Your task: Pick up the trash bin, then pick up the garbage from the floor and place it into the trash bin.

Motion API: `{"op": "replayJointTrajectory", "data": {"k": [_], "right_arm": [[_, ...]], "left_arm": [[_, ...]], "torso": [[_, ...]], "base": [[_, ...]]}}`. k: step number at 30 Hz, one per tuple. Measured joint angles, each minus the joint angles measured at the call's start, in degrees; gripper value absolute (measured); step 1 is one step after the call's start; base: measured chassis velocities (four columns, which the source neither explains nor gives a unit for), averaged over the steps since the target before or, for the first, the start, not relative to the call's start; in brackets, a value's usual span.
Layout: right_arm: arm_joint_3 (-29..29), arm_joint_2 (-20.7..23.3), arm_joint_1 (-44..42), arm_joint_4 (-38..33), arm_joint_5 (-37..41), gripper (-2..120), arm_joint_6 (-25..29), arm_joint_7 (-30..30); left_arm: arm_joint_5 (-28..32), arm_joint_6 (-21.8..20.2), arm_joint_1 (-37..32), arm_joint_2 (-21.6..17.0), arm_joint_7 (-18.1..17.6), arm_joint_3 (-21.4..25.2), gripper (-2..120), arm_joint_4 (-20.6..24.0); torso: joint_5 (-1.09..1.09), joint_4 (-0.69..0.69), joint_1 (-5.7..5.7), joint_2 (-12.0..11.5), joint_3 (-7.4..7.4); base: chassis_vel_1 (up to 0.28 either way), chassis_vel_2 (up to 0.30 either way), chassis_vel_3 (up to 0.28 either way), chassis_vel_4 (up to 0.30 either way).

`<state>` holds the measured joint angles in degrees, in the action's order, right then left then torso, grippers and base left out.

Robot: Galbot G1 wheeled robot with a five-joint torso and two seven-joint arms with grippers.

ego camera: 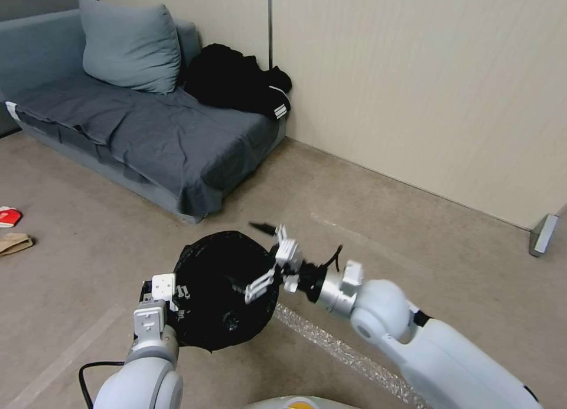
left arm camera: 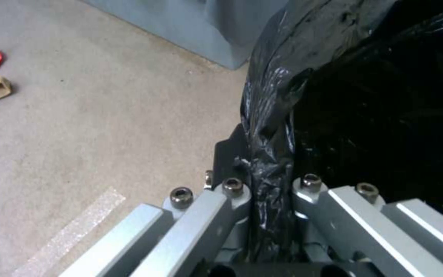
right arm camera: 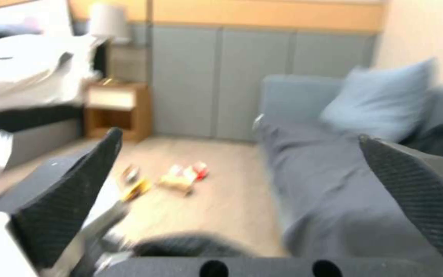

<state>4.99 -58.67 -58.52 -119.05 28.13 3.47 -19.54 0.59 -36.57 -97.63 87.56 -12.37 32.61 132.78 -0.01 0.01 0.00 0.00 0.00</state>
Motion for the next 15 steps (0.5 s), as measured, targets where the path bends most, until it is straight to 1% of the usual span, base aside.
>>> {"op": "replayJointTrajectory", "data": {"k": [1, 2, 4, 5, 6, 7, 8, 9, 10, 11, 12, 13, 14, 15], "right_arm": [[-1.94, -0.09, -1.24, -1.55, 0.01, 104, 0.21, 1.40], [-1.94, -0.09, -1.24, -1.55, 0.01, 104, 0.21, 1.40], [-7.68, -0.55, -5.70, -5.17, -1.02, 101, 0.21, 5.37], [-7.68, -0.55, -5.70, -5.17, -1.02, 101, 0.21, 5.37], [-10.86, -1.09, -9.01, -6.96, -3.26, 100, -0.31, 8.20], [-10.86, -1.09, -9.01, -6.96, -3.26, 100, -0.31, 8.20], [-15.44, -3.38, -15.83, -9.38, -7.04, 100, -1.30, 14.07], [-17.31, -5.43, -19.02, -10.08, -9.23, 100, -1.55, 16.47], [-17.31, -5.43, -19.02, -10.08, -9.23, 100, -1.55, 16.47], [-18.09, -6.79, -20.76, -10.20, -10.94, 100, -1.46, 17.19], [-18.22, -7.03, -21.09, -10.20, -11.24, 100, -1.43, 17.31], [-19.09, -9.26, -23.82, -10.09, -13.68, 100, -0.84, 18.19], [-19.09, -9.26, -23.82, -10.09, -13.68, 100, -0.84, 18.19], [-19.32, -10.29, -24.97, -9.78, -14.59, 100, -0.41, 18.39]], "left_arm": [[0.08, 0.01, 0.09, -0.16, 0.06, 0.33, 1, -0.13], [0.08, 0.01, 0.09, -0.16, 0.06, 0.33, 1, -0.13], [0.50, 0.05, 0.38, -0.51, 0.07, 1.19, 1, -0.34], [0.50, 0.05, 0.38, -0.51, 0.07, 1.19, 1, -0.34], [0.87, 0.05, 0.55, -0.76, 0.08, 1.66, 1, -0.37], [0.87, 0.05, 0.55, -0.76, 0.08, 1.66, 1, -0.37], [1.48, 0.05, 1.11, -1.05, 0.24, 2.70, 1, -0.37], [1.84, 0.05, 1.43, -1.18, 0.23, 3.06, 1, -0.33], [1.84, 0.05, 1.43, -1.18, 0.23, 3.06, 1, -0.33], [2.10, 0.04, 1.57, -1.27, 0.22, 3.16, 1, -0.25], [2.14, 0.04, 1.60, -1.28, 0.22, 3.18, 1, -0.23], [2.73, 0.02, 1.69, -1.46, 0.14, 3.26, 1, -0.02], [2.73, 0.02, 1.69, -1.46, 0.14, 3.26, 1, -0.02], [2.95, 0.02, 1.69, -1.51, 0.05, 3.27, 1, 0.04]], "torso": [[0.01, 0.00, 0.00, 0.00, 0.00], [0.01, 0.00, 0.00, 0.00, 0.00], [0.00, 0.00, 0.00, -0.01, 0.00], [0.00, 0.00, 0.00, -0.01, 0.00], [0.01, -0.01, 0.00, 0.00, 0.00], [0.01, -0.01, 0.00, 0.00, 0.00], [0.02, -0.03, 0.00, 0.00, 0.00], [0.00, 0.00, 0.00, 0.00, 0.00], [0.00, 0.00, 0.00, 0.00, 0.00], [0.00, -0.01, 0.00, 0.00, 0.00], [0.00, -0.01, 0.00, 0.00, 0.00], [0.01, -0.01, 0.00, 0.00, 0.00], [0.01, -0.01, 0.00, 0.00, 0.00], [-0.01, -0.01, 0.00, 0.00, 0.00]], "base": [[0.000, 0.000, 0.000, 0.000], [0.000, 0.000, 0.000, 0.000], [0.000, 0.000, 0.000, 0.000], [0.000, 0.000, 0.000, 0.000], [0.000, 0.000, 0.000, 0.000], [0.000, 0.000, 0.000, 0.000], [0.000, 0.000, 0.000, 0.000], [0.000, 0.000, 0.000, 0.000], [0.000, 0.000, 0.000, 0.000], [0.000, 0.000, 0.000, 0.000], [0.000, 0.000, 0.000, 0.000], [0.000, 0.000, 0.000, 0.000], [0.000, 0.000, 0.000, 0.000], [0.000, 0.000, 0.000, 0.000]]}}
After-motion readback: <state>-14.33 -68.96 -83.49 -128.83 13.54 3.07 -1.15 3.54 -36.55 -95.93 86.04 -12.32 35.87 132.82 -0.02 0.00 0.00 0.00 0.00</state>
